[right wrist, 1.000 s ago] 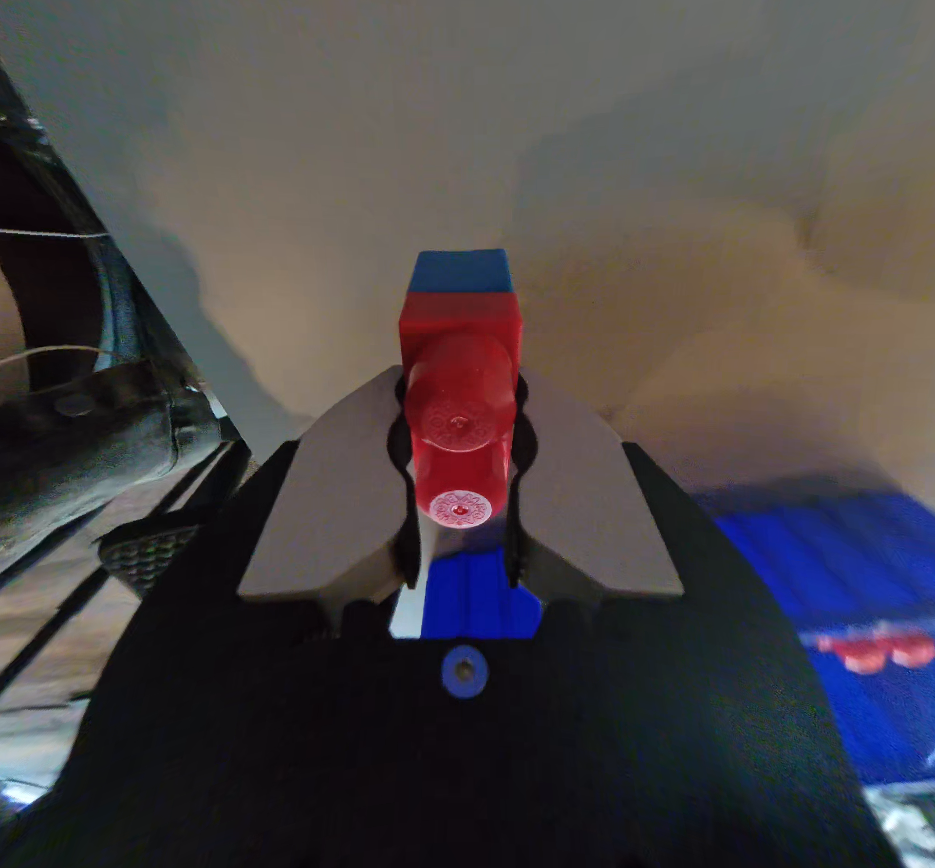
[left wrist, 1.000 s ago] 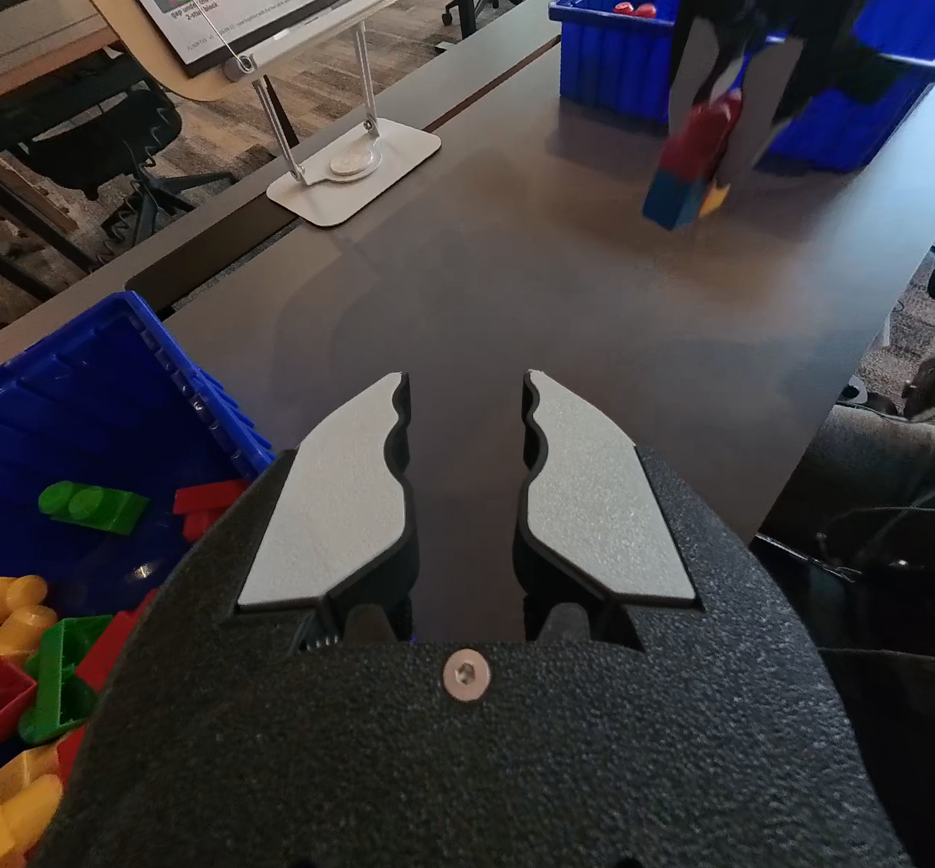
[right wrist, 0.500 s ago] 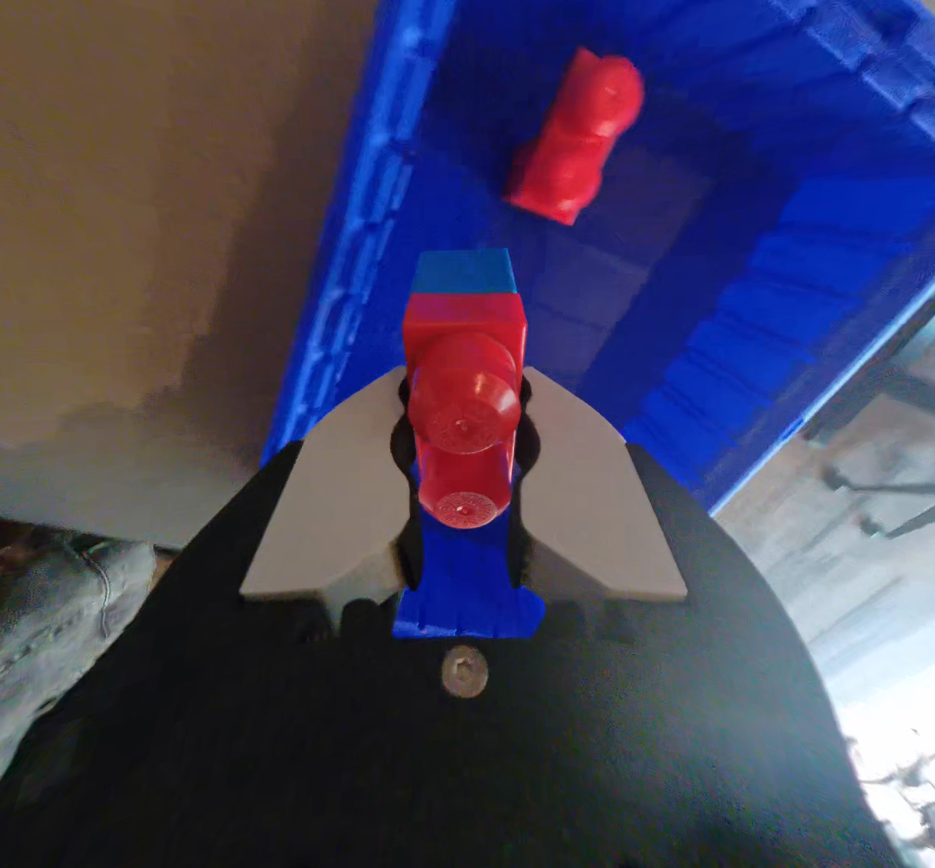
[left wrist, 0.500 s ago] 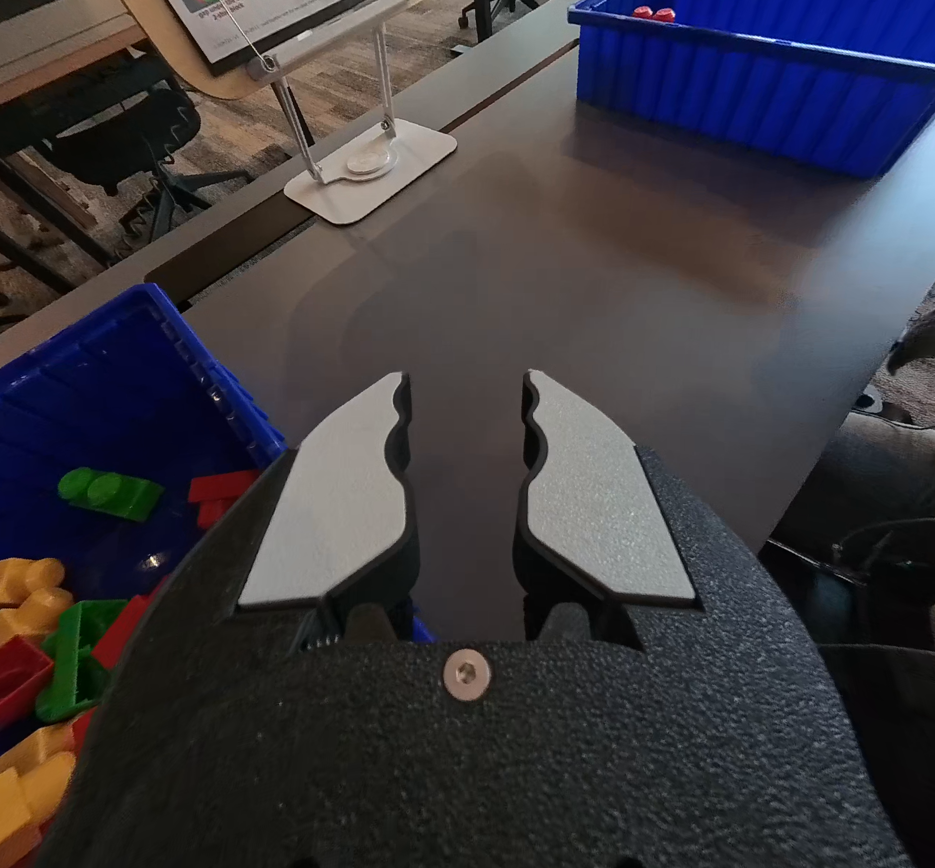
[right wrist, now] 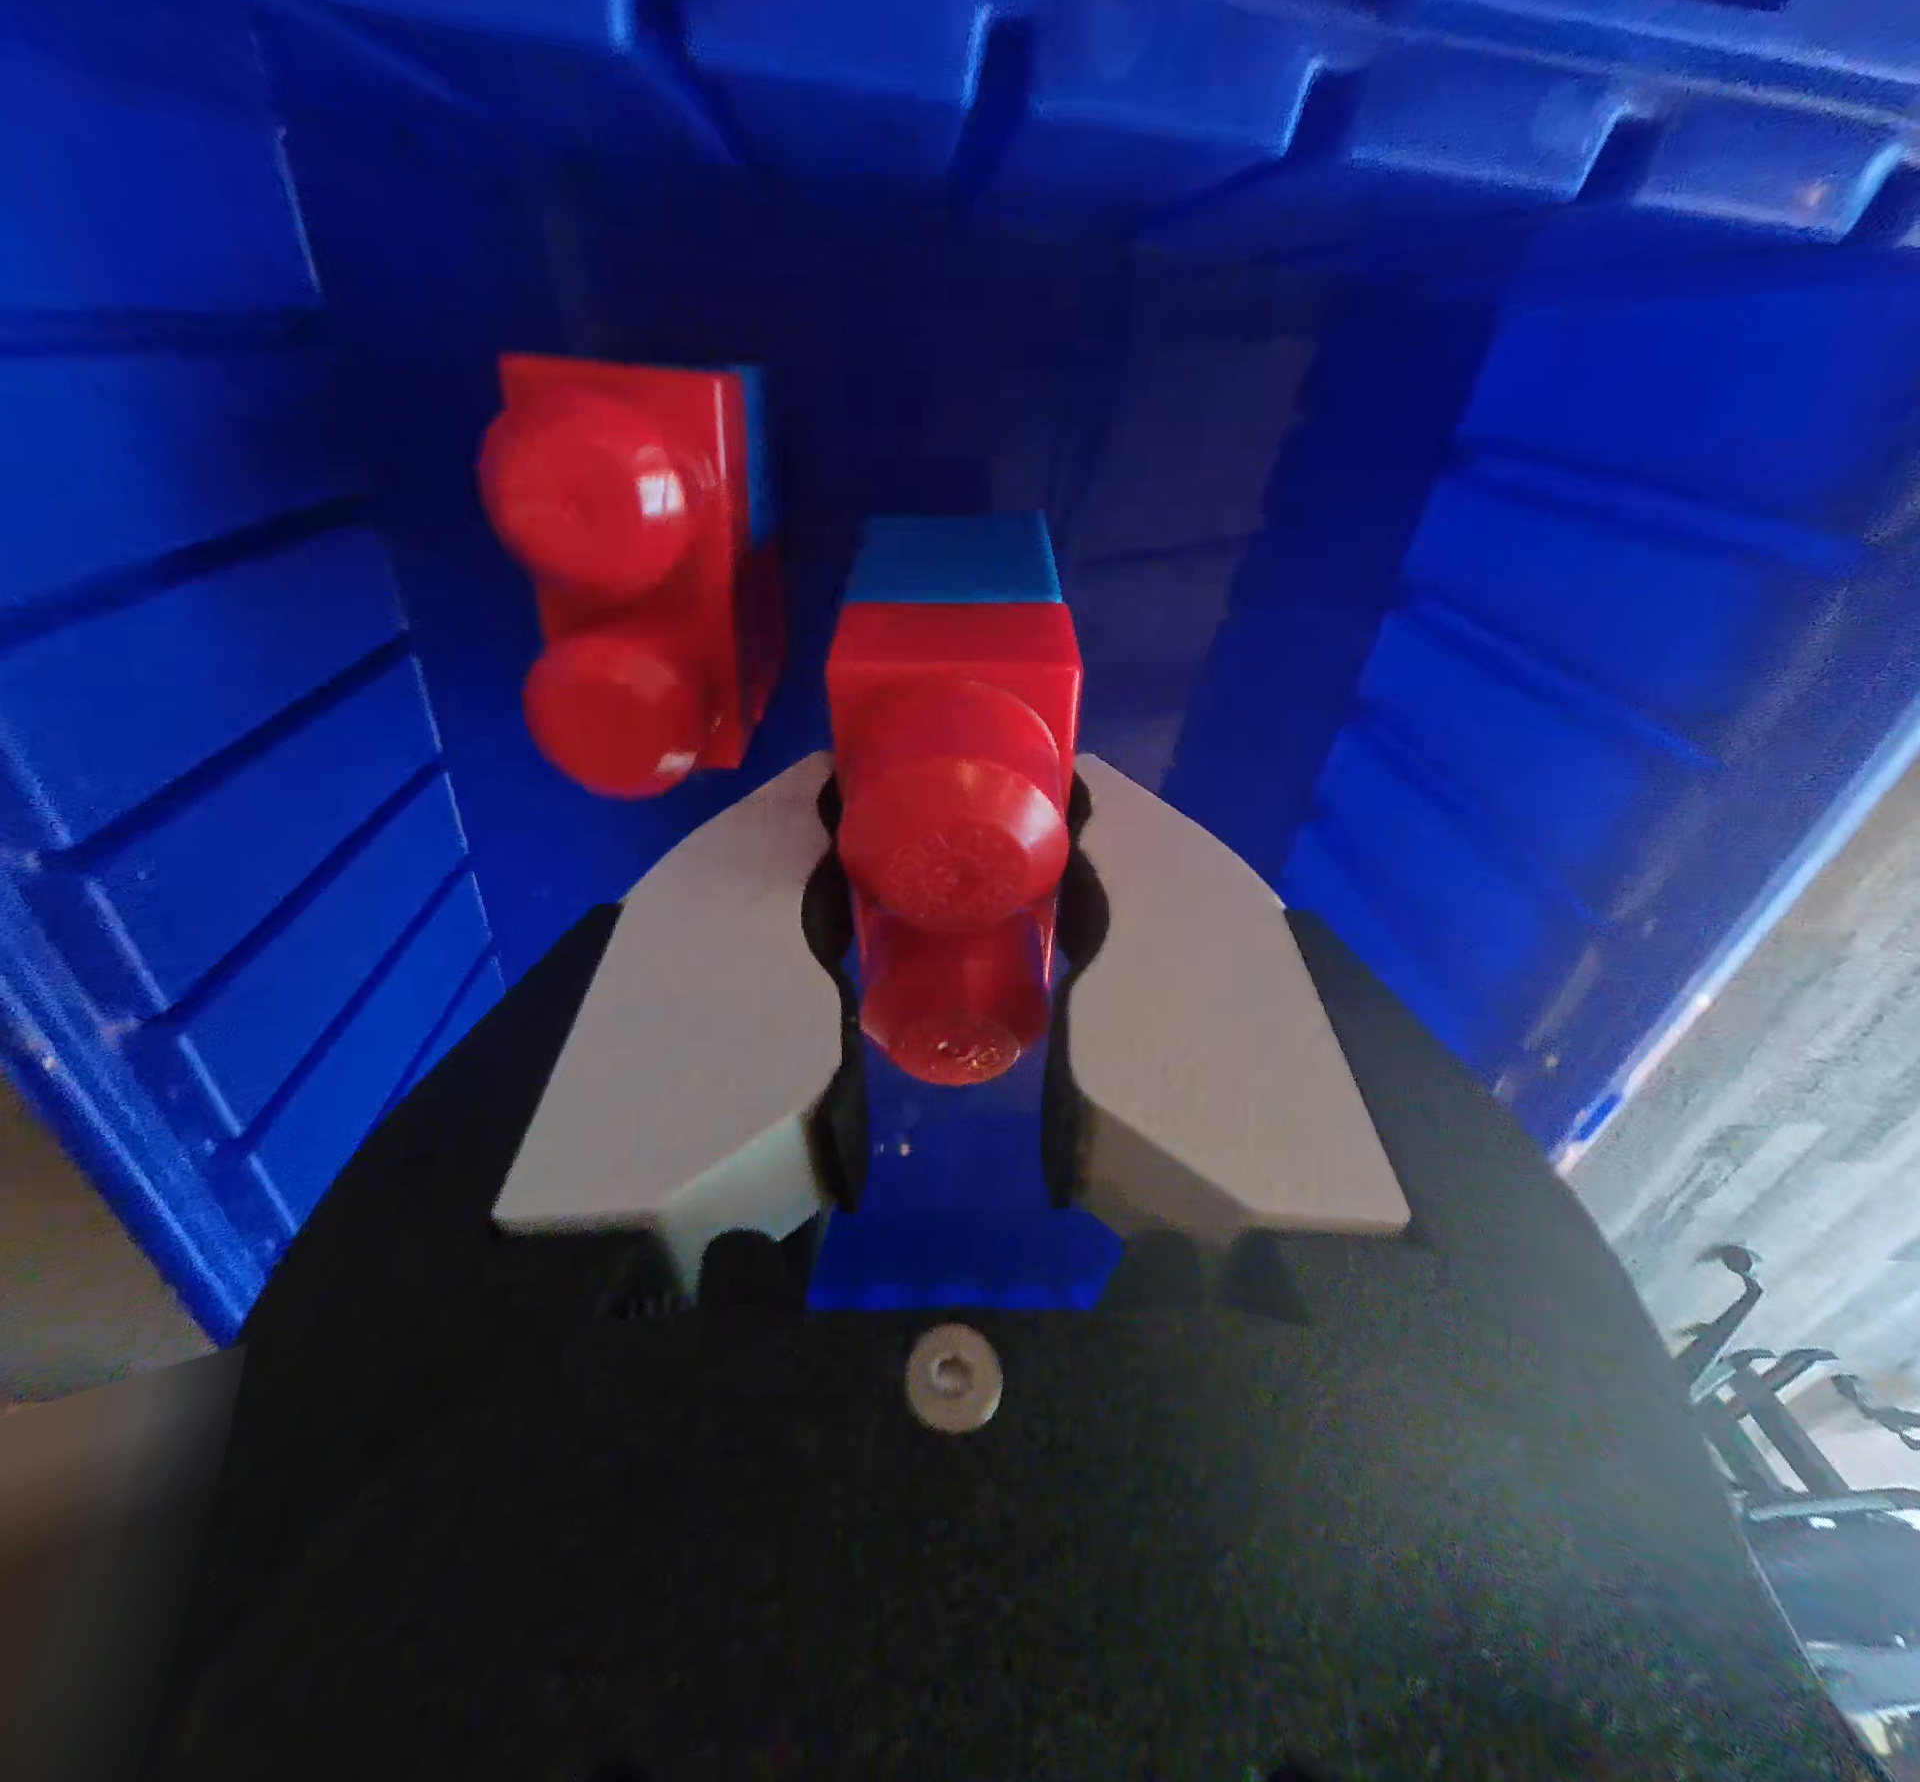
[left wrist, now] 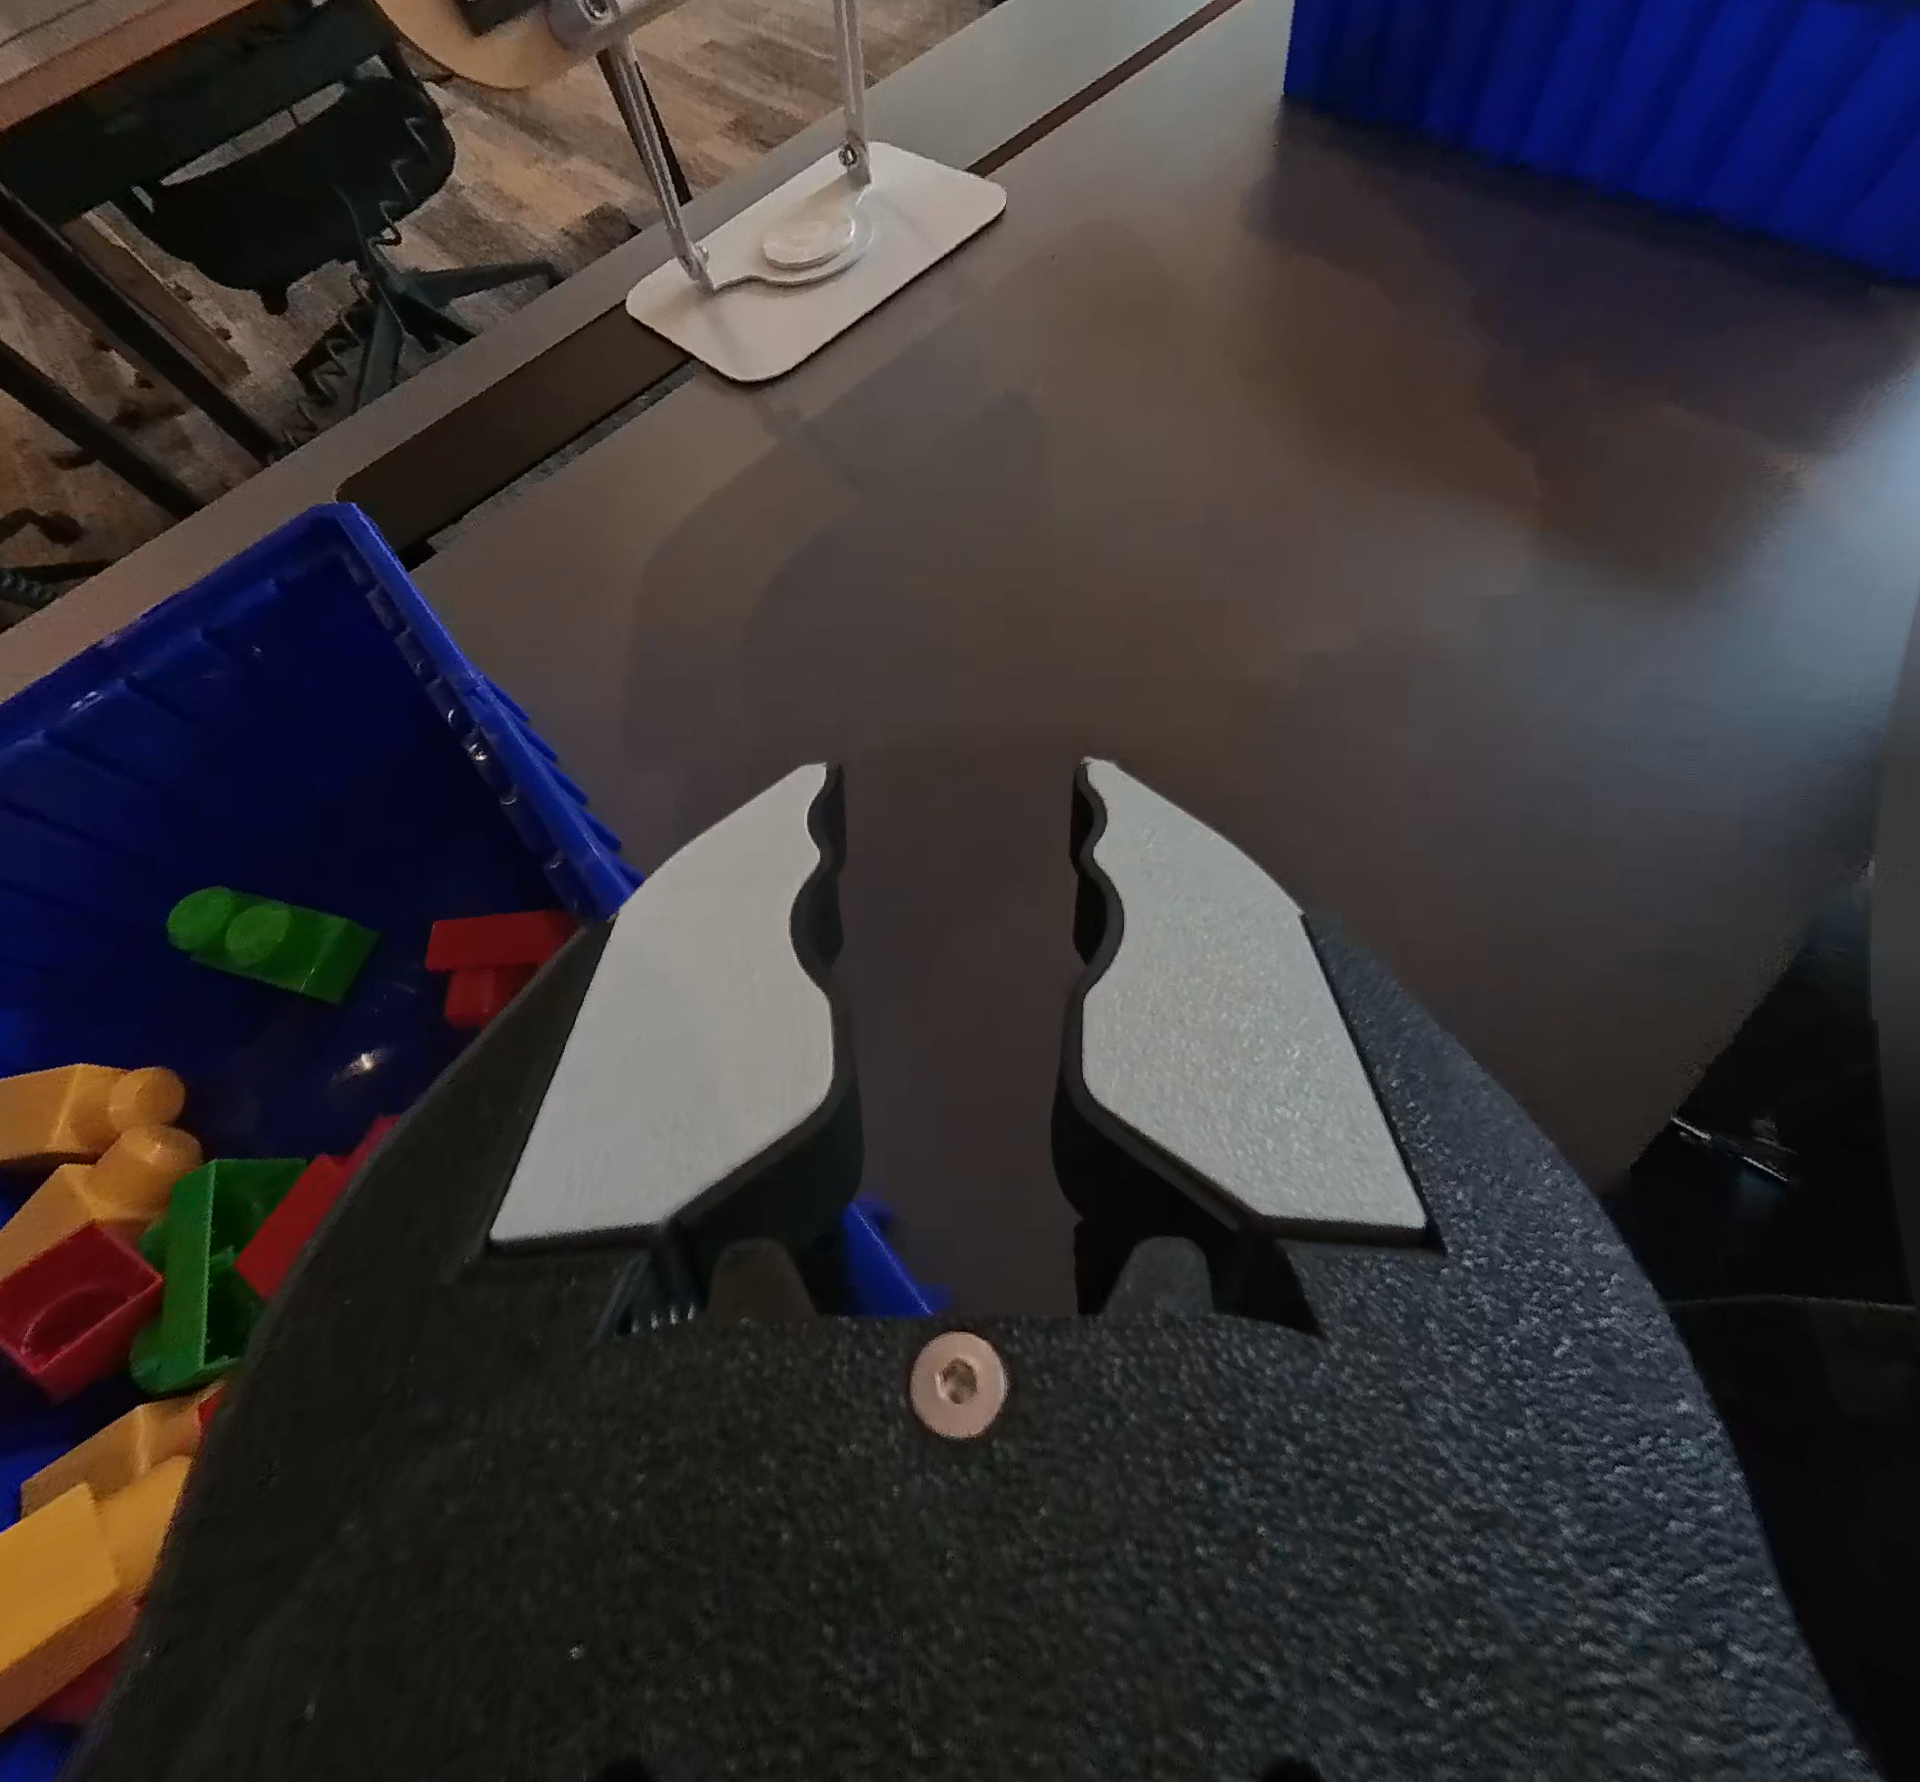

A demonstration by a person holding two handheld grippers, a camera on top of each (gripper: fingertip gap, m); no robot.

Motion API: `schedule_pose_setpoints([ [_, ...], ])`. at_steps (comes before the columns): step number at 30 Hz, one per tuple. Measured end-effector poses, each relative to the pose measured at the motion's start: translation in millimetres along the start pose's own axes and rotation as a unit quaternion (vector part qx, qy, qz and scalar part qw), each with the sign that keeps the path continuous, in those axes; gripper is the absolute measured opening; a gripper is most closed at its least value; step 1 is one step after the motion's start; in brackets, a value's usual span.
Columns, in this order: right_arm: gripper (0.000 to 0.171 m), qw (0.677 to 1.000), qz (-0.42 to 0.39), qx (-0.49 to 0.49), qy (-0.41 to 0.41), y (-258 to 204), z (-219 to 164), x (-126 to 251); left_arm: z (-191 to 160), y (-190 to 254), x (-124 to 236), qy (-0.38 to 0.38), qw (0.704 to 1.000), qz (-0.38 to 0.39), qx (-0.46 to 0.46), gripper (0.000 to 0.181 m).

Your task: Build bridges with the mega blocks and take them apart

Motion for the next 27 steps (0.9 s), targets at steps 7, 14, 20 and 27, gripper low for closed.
schedule_pose_setpoints([
  [7,0.036,1.000,0.014,-0.017,-0.008,1,12,-22,-3,-1,-9,-0.007,1.000,-0.006,0.003,0.041],
  [14,0.036,0.999,0.014,-0.033,-0.005,4,16,-29,-5,-1,-13,-0.013,1.000,-0.009,0.003,0.041],
  [20,0.036,0.999,0.015,-0.041,0.000,2,19,-32,-5,0,-12,-0.014,1.000,-0.008,0.000,0.041],
  [27,0.051,0.999,0.009,-0.039,0.007,5,17,-27,-3,0,-9,-0.011,1.000,-0.005,-0.002,0.041],
])
Point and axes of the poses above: each gripper's, where its closed fingertips meet, x back along the fingers, z out of its top, y = z × x across the jaws, the point moved 6 cm from there along x, back along the fingers, and after that the axes turned 13 degrees about -x, right-handed, at the moved point
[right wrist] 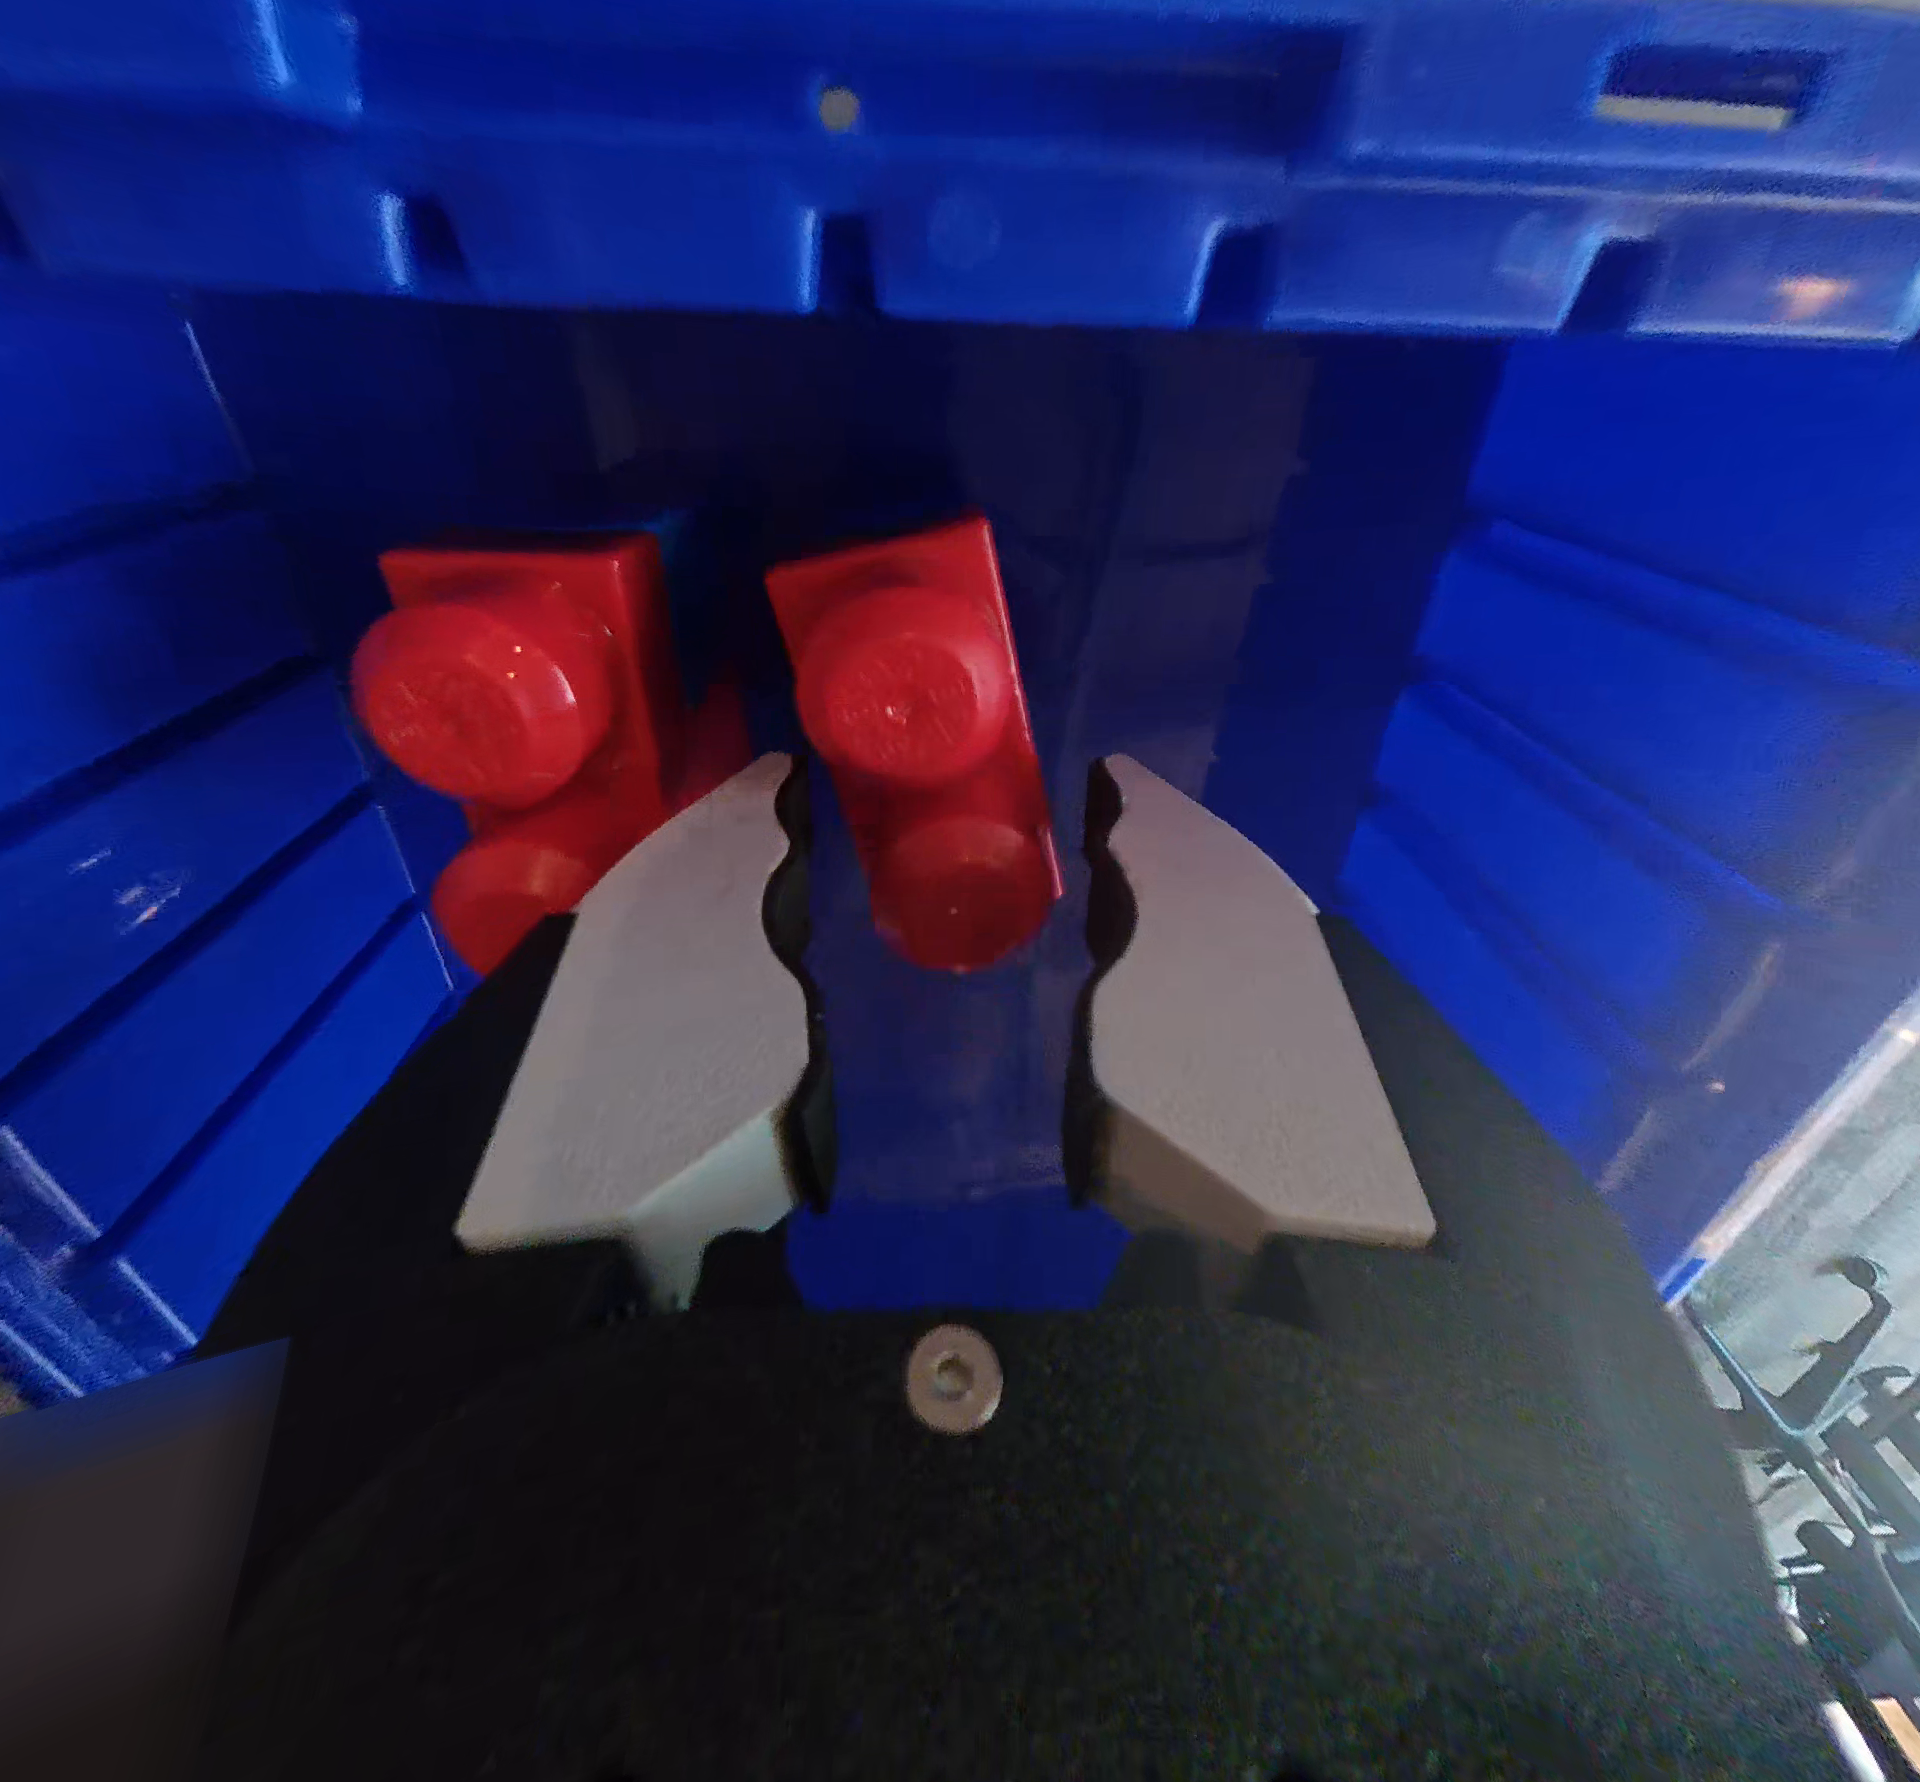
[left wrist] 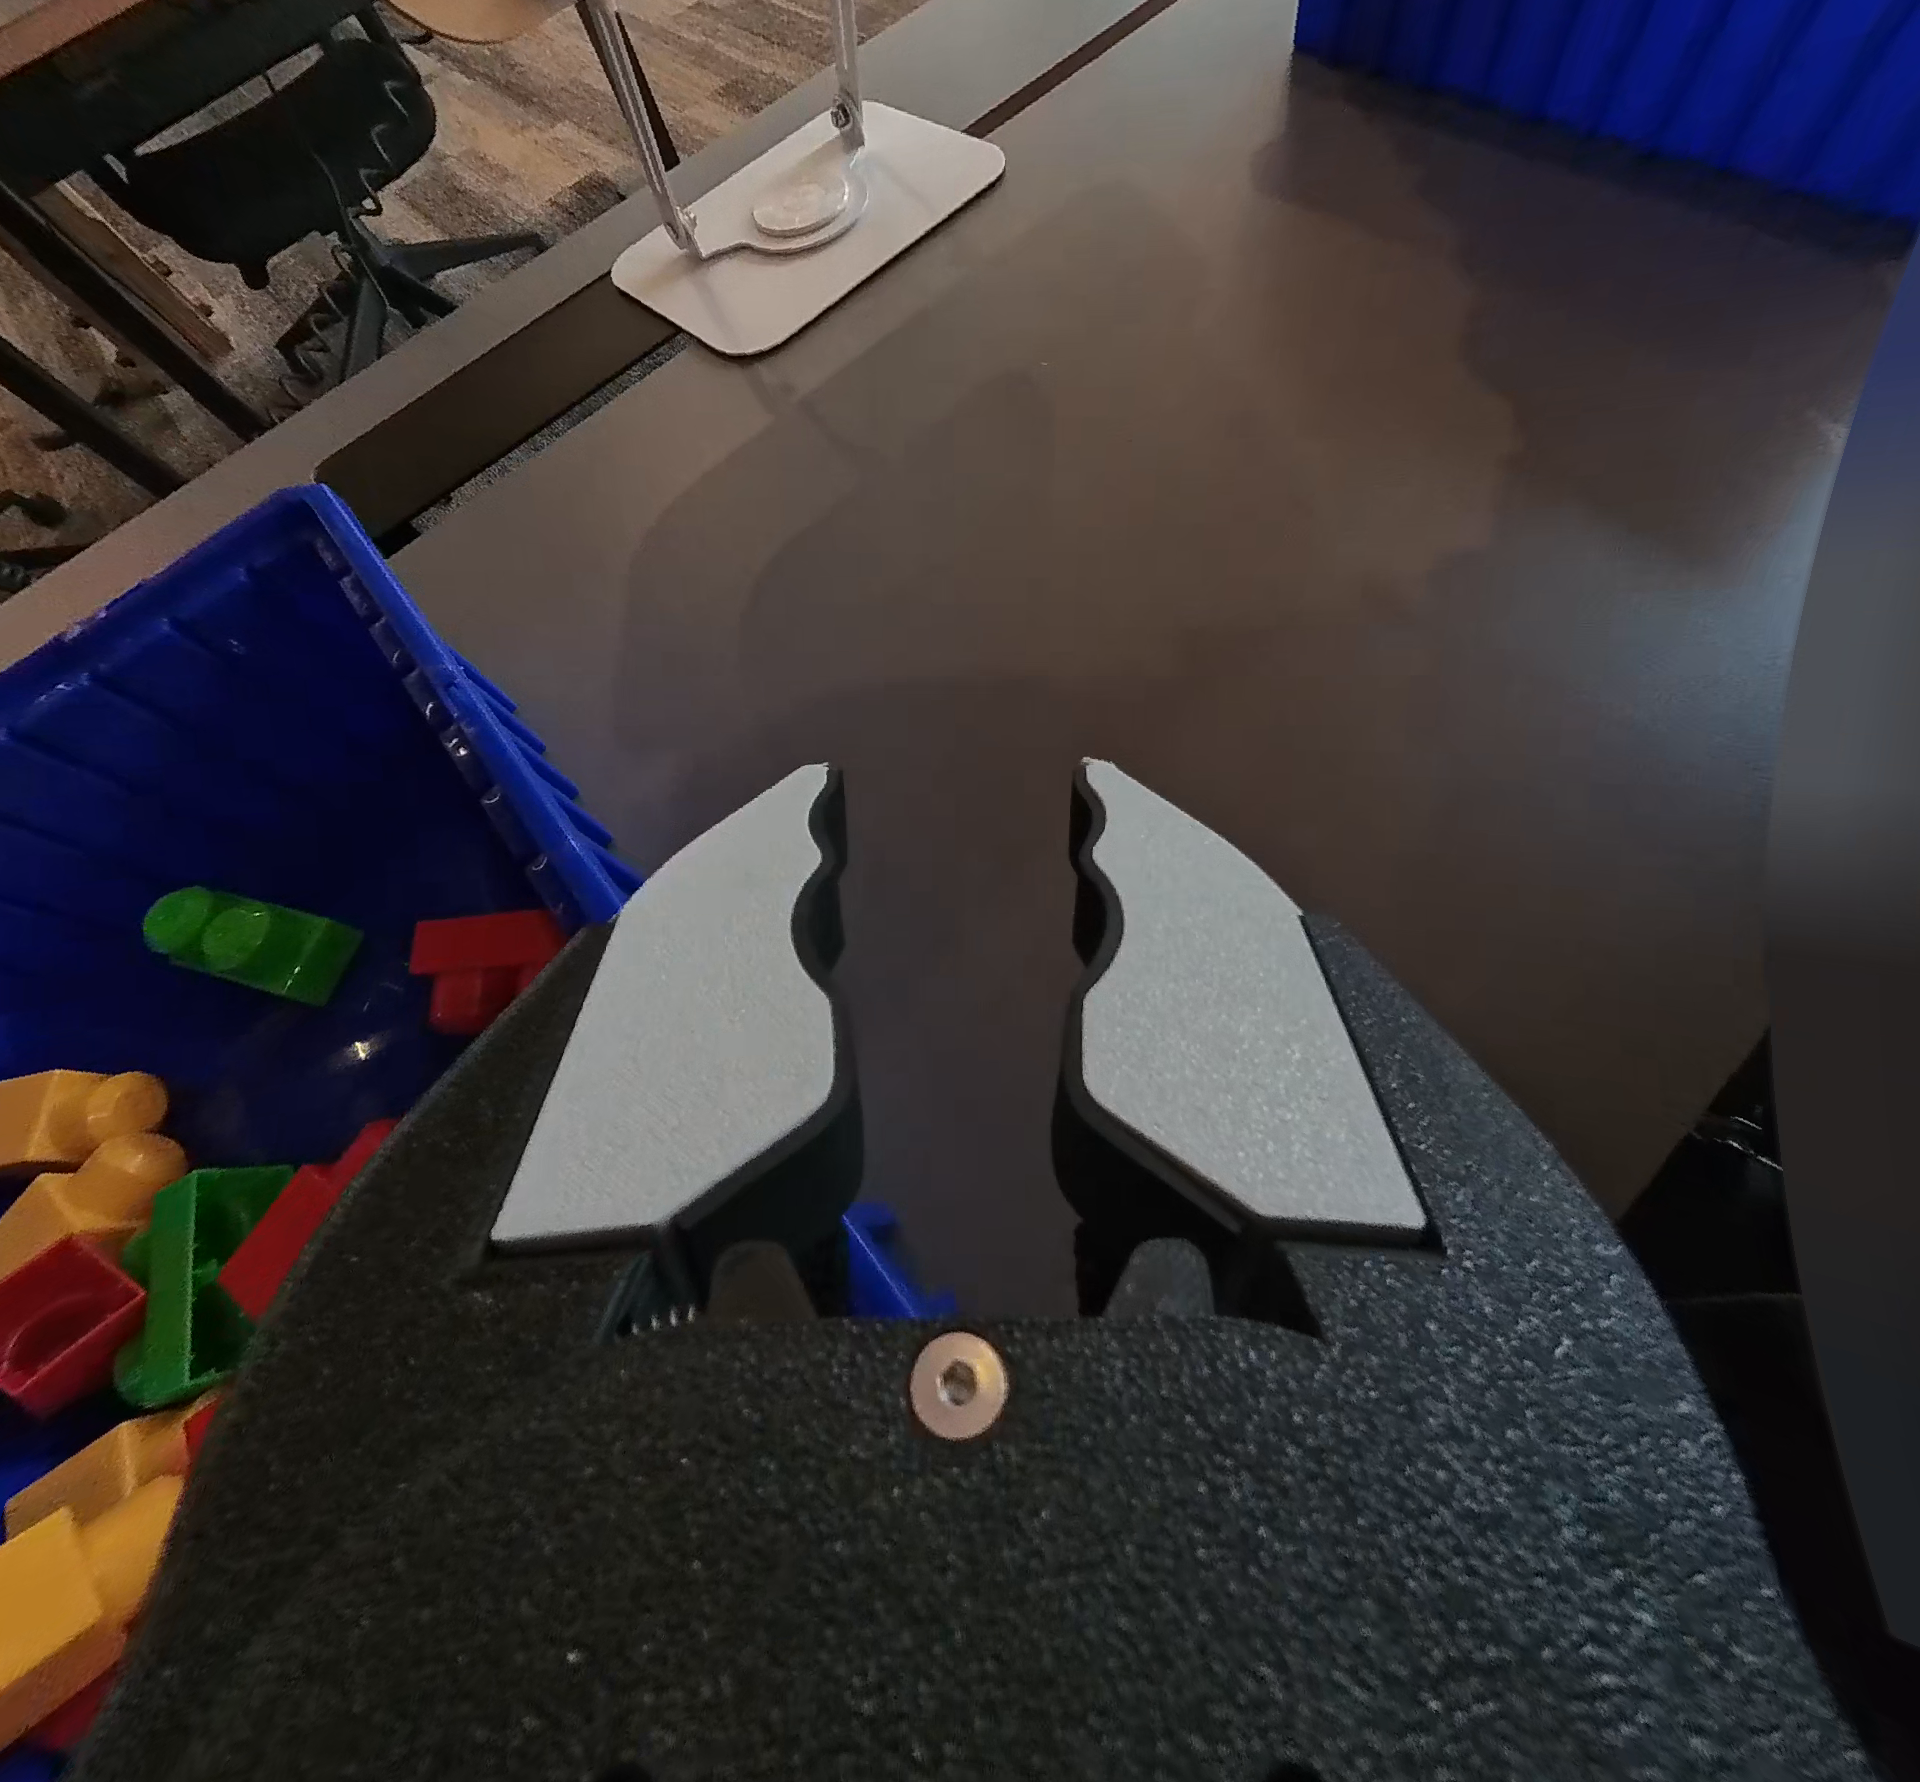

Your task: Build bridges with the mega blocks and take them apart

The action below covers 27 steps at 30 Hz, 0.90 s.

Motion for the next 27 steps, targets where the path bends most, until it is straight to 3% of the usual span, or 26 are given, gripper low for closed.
schedule_pose_setpoints([
  [7,0.054,0.999,0.012,0.006,0.047,8,-8,32,4,2,5,0.005,1.000,0.003,-0.008,0.041],
  [14,0.054,0.986,0.057,0.063,0.140,-3,-38,87,7,1,15,0.017,1.000,0.016,-0.009,0.041],
  [20,0.054,0.958,0.095,0.137,0.232,-28,-93,132,4,-6,32,0.020,0.999,0.046,0.003,0.041],
  [27,0.055,0.904,0.127,0.228,0.338,-70,-177,163,-11,-21,52,0.001,0.995,0.098,0.026,0.040],
])
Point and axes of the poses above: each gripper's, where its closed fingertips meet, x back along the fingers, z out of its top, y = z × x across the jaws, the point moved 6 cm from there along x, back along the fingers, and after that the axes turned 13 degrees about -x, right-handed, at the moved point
